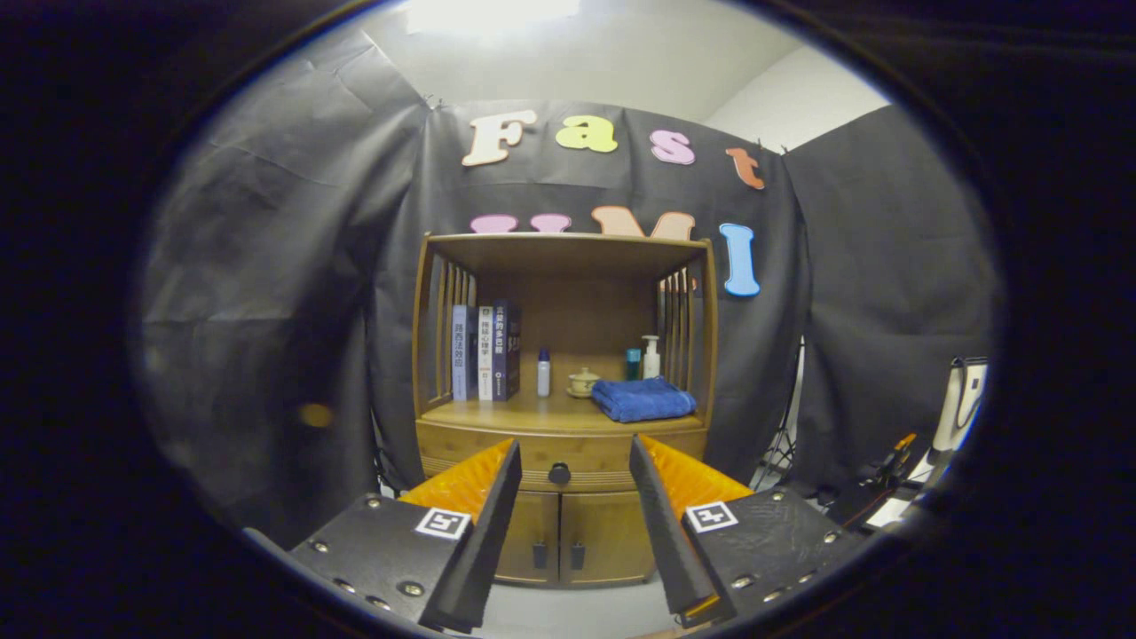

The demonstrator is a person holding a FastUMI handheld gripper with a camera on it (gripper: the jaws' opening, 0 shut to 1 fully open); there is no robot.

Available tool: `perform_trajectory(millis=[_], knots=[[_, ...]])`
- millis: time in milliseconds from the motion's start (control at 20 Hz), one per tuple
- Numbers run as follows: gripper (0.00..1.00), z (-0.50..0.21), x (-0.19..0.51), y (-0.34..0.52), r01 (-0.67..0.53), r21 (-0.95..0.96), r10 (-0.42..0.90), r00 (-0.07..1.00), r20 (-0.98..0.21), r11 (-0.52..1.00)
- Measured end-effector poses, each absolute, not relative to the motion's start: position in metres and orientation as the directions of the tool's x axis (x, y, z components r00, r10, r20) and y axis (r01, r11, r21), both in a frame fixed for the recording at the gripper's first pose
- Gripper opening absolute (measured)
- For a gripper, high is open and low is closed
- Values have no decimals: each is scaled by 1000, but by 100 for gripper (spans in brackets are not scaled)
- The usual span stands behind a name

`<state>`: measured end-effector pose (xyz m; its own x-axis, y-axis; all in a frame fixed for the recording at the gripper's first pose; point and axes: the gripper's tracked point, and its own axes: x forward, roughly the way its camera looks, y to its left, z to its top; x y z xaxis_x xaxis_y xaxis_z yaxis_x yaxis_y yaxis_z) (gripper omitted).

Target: Pull open the drawer, take out the items inside it, and place them on the countertop above the cabinet.

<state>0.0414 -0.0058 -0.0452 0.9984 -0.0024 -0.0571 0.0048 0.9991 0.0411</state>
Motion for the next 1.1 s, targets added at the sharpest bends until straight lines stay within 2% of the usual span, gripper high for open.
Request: perform_trajectory(millis=[200, 450, 750, 1000, 1100], knots=[[76, -81, 88, -6, 19, 29, -16, 992, -124, 999], [76, -132, 159, 12, -45, 97, 60, 985, -161, 994], [76, -201, 245, 15, -55, 112, 81, 965, -250, 992], [76, -258, 289, 13, -8, 144, 57, 937, -343, 990], [58, -268, 301, 19, -30, 182, 91, 936, -339, 983]])
